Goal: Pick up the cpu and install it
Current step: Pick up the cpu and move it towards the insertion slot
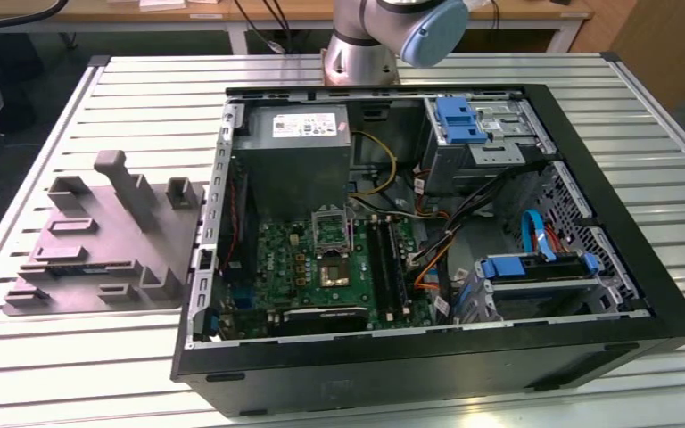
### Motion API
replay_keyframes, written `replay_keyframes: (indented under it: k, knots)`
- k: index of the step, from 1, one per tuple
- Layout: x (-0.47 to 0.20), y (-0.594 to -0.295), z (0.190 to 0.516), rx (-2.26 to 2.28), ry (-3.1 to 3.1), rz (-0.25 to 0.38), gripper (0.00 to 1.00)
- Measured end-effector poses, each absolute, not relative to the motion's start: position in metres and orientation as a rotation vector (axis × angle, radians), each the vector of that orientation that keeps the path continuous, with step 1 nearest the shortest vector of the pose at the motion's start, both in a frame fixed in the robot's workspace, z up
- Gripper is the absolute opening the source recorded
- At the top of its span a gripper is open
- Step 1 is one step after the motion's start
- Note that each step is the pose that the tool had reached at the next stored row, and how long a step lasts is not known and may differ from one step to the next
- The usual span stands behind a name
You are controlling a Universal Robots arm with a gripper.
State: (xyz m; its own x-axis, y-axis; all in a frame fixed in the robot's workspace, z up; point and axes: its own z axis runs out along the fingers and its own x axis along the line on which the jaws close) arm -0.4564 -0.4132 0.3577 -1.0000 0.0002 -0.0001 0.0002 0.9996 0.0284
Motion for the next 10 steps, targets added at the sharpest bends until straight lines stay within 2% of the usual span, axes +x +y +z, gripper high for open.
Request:
replay_keyframes:
  k: [10]
  knots:
    - [-0.4564, -0.4133, 0.3615, 0.0, 3.141, 0.045, 0.47]
